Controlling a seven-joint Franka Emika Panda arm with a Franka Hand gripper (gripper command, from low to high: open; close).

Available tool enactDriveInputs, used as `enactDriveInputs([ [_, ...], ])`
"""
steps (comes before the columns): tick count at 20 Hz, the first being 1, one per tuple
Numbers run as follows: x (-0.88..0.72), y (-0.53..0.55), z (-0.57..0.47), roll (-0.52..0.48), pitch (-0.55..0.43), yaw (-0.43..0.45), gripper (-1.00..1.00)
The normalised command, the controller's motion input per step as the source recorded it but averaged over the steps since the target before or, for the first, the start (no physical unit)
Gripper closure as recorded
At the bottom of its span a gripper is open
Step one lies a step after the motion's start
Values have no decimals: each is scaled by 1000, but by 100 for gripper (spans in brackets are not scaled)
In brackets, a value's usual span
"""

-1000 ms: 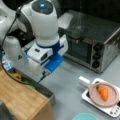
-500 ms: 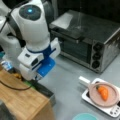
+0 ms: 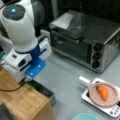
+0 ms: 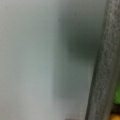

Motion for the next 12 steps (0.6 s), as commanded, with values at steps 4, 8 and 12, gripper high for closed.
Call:
enactDriveInputs([
  [4, -216, -69, -154, -128, -136, 123, -100],
  [8, -143, -55, -172, -140, -138, 123, -100],
  [12, -127, -45, -137, -153, -117, 117, -100],
])
